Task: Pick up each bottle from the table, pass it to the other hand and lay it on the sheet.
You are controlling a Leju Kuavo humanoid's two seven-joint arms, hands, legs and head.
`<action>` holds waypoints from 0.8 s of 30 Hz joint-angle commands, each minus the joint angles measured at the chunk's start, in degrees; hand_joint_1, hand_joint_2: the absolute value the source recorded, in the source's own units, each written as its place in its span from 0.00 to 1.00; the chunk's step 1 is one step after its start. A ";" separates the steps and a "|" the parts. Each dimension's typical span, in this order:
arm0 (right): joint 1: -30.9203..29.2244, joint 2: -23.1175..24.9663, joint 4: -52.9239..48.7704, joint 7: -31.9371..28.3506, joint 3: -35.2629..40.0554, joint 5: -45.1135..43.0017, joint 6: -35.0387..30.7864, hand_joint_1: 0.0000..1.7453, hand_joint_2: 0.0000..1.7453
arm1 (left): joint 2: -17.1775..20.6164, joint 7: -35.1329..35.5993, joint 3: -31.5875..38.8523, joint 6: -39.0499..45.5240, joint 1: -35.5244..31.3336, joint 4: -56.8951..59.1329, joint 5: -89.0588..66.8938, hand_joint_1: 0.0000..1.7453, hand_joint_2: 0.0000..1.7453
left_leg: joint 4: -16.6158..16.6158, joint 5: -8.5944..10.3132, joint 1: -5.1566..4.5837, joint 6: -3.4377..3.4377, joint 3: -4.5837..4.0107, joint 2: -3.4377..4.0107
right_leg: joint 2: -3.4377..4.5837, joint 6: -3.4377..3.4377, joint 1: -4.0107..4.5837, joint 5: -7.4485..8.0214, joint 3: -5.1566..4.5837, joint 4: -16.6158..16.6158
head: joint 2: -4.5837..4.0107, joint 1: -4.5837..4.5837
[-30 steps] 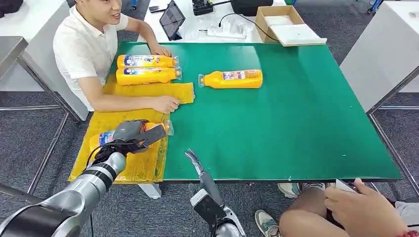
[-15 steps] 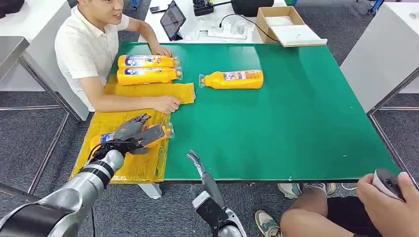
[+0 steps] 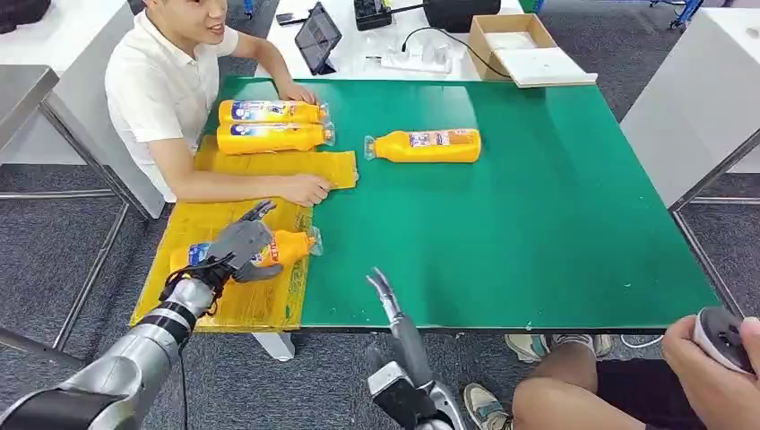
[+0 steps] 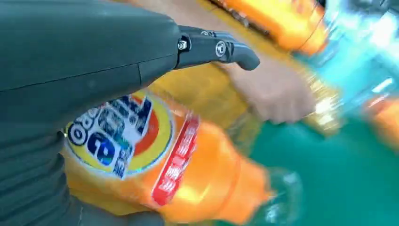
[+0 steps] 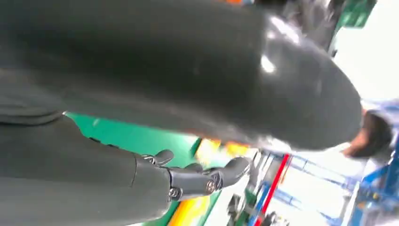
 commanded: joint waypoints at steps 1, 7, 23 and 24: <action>6.52 -4.62 -7.10 1.66 -6.15 -0.14 -0.80 0.00 0.00 | -1.83 -0.30 8.35 -1.73 13.23 -13.63 9.06 0.00 1.00 | -0.16 -0.09 -0.02 -0.06 0.30 0.17 | 0.07 0.00 -0.01 -0.09 0.27 -0.16 | 0.00 -0.04; 5.58 -4.23 -5.58 1.58 -6.49 0.27 -1.37 0.00 0.00 | -0.84 0.54 7.25 -2.13 12.98 -13.50 11.97 0.00 1.00 | -0.12 -0.13 0.00 -0.13 0.25 0.22 | 0.10 -0.02 0.02 -0.07 0.16 -0.11 | 0.00 -0.04; 7.01 -1.16 -15.53 -3.55 -25.03 6.48 -11.02 0.00 1.00 | -8.42 -10.51 3.62 10.21 34.15 -59.30 27.34 0.00 1.00 | 0.07 -0.26 0.10 -0.11 -0.09 0.11 | -0.07 0.03 0.11 -0.24 -0.10 0.04 | 0.00 -0.04; 7.26 -1.12 -15.65 -3.62 -25.62 6.87 -10.75 0.00 1.00 | -8.84 -12.05 3.39 12.09 35.33 -61.05 26.88 0.00 1.00 | 0.05 -0.29 0.09 -0.10 -0.06 0.18 | 0.01 0.03 0.10 -0.25 -0.08 0.01 | 0.00 -0.02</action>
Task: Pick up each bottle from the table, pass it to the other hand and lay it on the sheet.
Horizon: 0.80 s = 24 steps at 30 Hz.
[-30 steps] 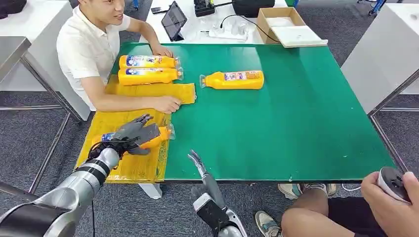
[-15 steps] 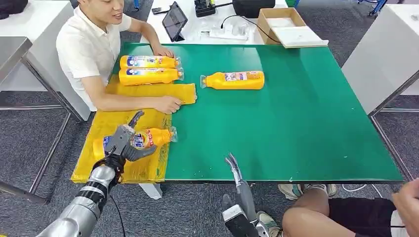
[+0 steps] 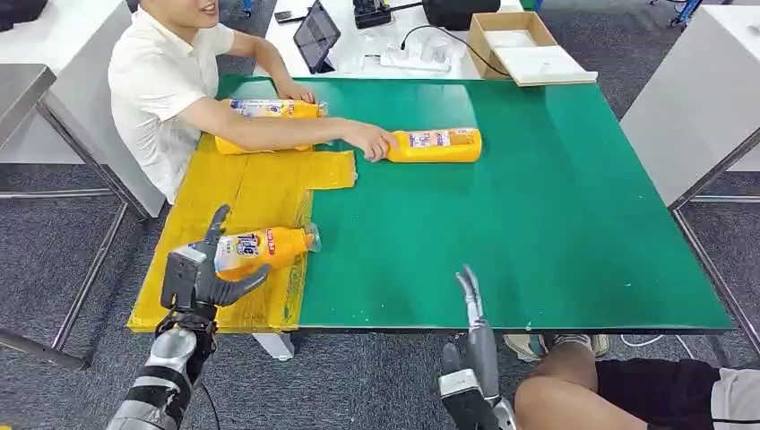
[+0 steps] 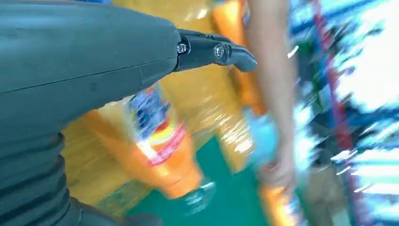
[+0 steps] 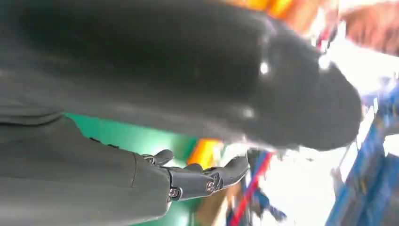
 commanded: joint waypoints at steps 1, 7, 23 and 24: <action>0.83 1.34 -5.36 -0.93 -13.80 5.72 -2.55 0.00 1.00 | -6.45 -8.48 -2.07 9.10 14.10 -28.32 2.80 0.00 1.00 | 0.07 -0.21 0.04 -0.05 0.13 0.09 | 0.00 -0.06 0.06 -0.17 0.17 -0.02 | 0.00 0.04; 2.12 -1.68 -4.21 -2.48 -14.36 16.58 -5.11 0.00 1.00 | -5.33 -4.89 -4.97 -1.19 16.24 -28.10 13.43 0.00 1.00 | -0.03 -0.30 0.01 -0.03 0.24 0.03 | -0.09 -0.08 0.05 -0.22 0.26 -0.14 | 0.00 -0.02; -12.21 -14.37 17.44 7.49 -13.89 35.55 -1.53 0.00 1.00 | -5.75 -2.96 -8.91 15.45 11.65 -18.78 -2.00 0.00 1.00 | -0.11 -0.19 -0.03 0.08 0.16 0.13 | 0.03 0.10 0.01 -0.06 0.21 -0.27 | 0.00 -0.02; -13.31 -14.21 19.05 7.77 -12.71 35.75 -0.51 0.00 1.00 | -5.75 -3.61 -9.08 17.01 11.51 -18.57 -3.58 0.00 1.00 | -0.16 -0.20 -0.01 0.03 0.31 0.19 | 0.05 0.04 0.04 -0.06 0.36 -0.33 | 0.00 0.00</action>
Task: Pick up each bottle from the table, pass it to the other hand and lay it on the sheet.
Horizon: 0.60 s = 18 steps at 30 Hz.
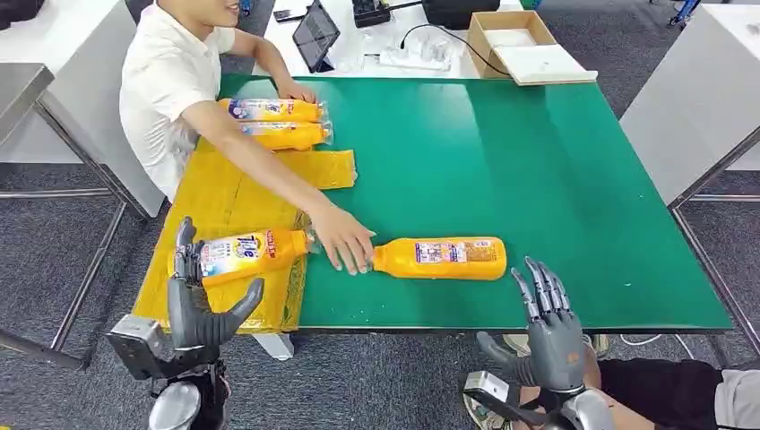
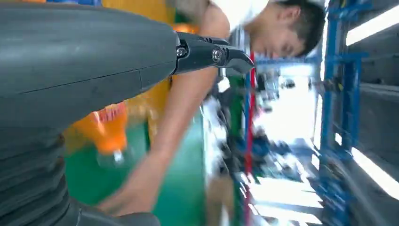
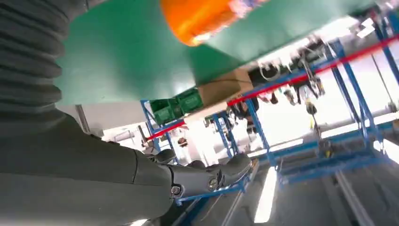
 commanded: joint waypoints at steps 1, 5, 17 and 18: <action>-13.63 -2.62 21.85 2.64 4.35 1.88 6.17 0.00 1.00 | 0.52 -0.21 -3.78 6.80 -4.80 8.34 -5.70 0.00 1.00 | -0.14 0.03 0.06 -0.10 0.30 0.11 | 0.03 -0.13 0.08 0.05 0.30 -0.18 | 0.00 0.02; -14.42 -2.41 22.91 2.81 4.81 1.94 5.75 0.00 1.00 | 0.54 -0.21 -3.77 6.81 -5.01 8.52 -5.70 0.00 1.00 | -0.09 -0.03 0.10 -0.10 0.32 0.17 | 0.07 -0.14 0.12 -0.01 0.30 -0.10 | 0.00 0.00; -26.95 1.98 42.13 0.33 8.50 -2.58 8.86 0.00 1.00 | -0.54 -0.37 -6.24 7.33 -7.99 11.57 -8.79 0.00 1.00 | -0.07 0.01 0.13 -0.08 0.24 0.08 | 0.03 -0.12 0.14 -0.01 0.24 -0.06 | 0.00 0.02; -26.85 1.76 42.04 0.26 8.83 -2.99 9.10 0.00 1.00 | -0.37 -0.62 -6.45 7.31 -8.09 11.76 -8.47 0.00 1.00 | -0.06 0.02 0.12 -0.06 0.17 0.03 | -0.01 -0.10 0.12 -0.01 0.18 -0.04 | 0.00 0.02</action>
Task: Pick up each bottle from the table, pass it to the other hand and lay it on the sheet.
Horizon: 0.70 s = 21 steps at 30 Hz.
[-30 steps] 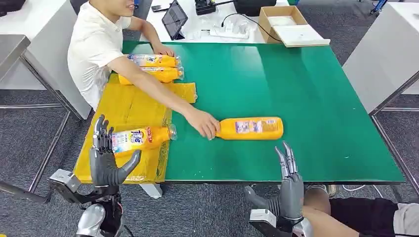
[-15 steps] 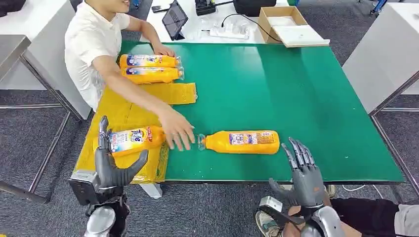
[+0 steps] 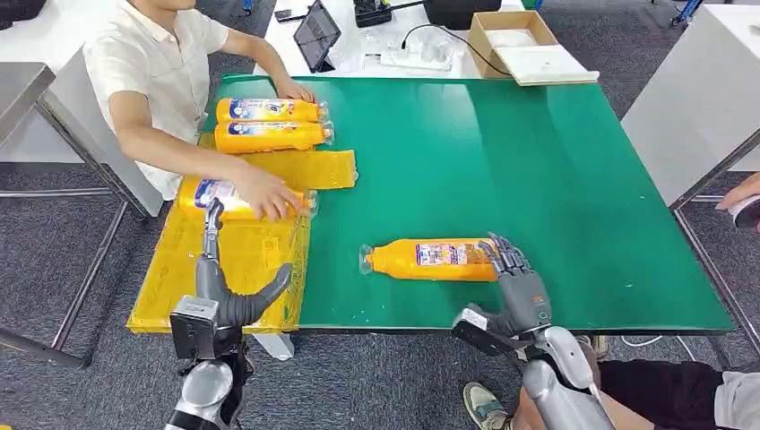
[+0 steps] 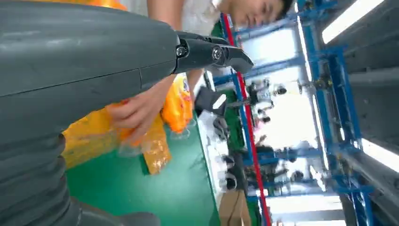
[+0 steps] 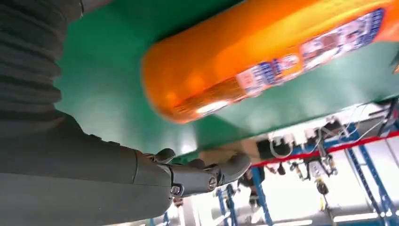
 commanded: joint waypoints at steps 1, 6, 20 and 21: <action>-6.52 2.15 13.18 -0.60 3.83 -1.11 0.70 0.00 1.00 | 0.36 -0.27 -2.09 0.02 -2.45 5.00 0.23 0.00 1.00 | -0.08 -0.08 0.07 -0.12 0.28 0.18 | 0.09 -0.14 0.08 -0.04 0.24 -0.08 | 0.00 -0.04; -11.40 0.18 21.12 4.21 12.06 8.97 -3.27 0.00 1.00 | 0.41 0.52 -4.39 -1.37 -4.05 6.63 1.22 0.00 1.00 | -0.04 -0.09 0.06 -0.12 0.26 0.18 | 0.08 -0.12 0.08 -0.04 0.25 -0.06 | 0.00 0.00; -16.15 1.20 28.85 8.93 13.70 8.87 4.35 0.00 1.00 | 0.37 2.40 -4.98 -5.44 -4.74 7.68 4.95 0.00 1.00 | -0.05 -0.02 0.07 -0.11 0.48 0.10 | -0.08 -0.12 0.10 -0.02 0.43 -0.10 | 0.00 0.00; -16.15 1.20 28.85 8.93 13.70 8.87 4.35 0.00 1.00 | 0.37 2.40 -4.98 -5.44 -4.74 7.68 4.95 0.00 1.00 | -0.04 -0.01 0.05 -0.09 0.44 0.13 | -0.02 -0.10 0.07 -0.01 0.39 -0.08 | 0.00 -0.02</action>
